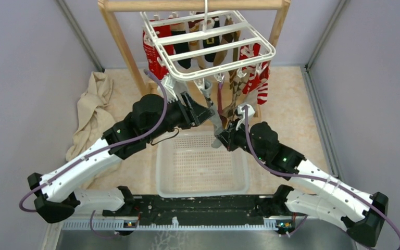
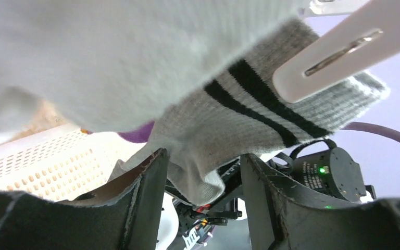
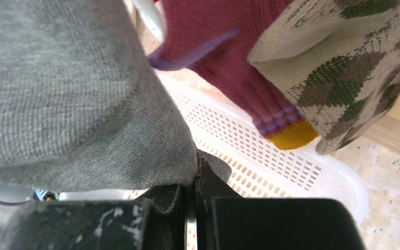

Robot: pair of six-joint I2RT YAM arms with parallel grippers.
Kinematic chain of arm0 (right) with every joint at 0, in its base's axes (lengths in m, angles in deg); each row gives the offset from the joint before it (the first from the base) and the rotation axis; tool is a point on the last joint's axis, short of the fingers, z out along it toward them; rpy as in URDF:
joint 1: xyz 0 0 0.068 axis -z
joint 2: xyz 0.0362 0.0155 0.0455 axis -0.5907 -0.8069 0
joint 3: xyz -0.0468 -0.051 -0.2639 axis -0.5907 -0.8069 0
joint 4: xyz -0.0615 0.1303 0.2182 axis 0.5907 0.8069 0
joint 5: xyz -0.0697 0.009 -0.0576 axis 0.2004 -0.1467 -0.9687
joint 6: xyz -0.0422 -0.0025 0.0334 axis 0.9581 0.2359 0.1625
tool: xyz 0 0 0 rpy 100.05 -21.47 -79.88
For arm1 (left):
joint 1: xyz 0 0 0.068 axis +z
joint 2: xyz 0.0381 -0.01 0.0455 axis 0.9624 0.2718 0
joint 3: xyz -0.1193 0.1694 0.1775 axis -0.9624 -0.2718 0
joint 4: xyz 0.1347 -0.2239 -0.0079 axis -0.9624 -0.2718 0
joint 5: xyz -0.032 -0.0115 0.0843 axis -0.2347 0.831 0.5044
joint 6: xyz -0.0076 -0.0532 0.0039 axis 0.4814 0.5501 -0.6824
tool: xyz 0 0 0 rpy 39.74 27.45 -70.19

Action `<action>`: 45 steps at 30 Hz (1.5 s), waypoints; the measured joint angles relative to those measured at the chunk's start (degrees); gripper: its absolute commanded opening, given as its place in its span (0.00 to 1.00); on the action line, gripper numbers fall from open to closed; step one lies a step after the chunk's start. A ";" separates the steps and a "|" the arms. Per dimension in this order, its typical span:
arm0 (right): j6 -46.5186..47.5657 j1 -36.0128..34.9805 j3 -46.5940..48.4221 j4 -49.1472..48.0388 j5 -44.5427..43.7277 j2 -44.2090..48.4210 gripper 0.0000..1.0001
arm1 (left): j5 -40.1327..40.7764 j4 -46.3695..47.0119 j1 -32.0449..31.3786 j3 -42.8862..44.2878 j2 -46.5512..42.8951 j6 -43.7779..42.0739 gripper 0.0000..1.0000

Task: Remove the socks clipped to the hanger
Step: Remove the sock from the hanger.

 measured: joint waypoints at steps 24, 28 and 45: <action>1.03 -2.45 0.31 0.28 -6.73 -3.85 0.00 | 3.87 3.98 -1.14 0.48 -4.13 -7.30 0.55; 1.33 -3.08 1.44 0.72 -7.63 -4.81 0.00 | 4.76 5.20 -1.64 2.69 -2.25 -9.42 0.56; 1.46 -3.93 2.38 1.14 -9.81 -5.27 0.00 | 11.85 10.58 -6.91 8.37 3.21 -19.61 0.57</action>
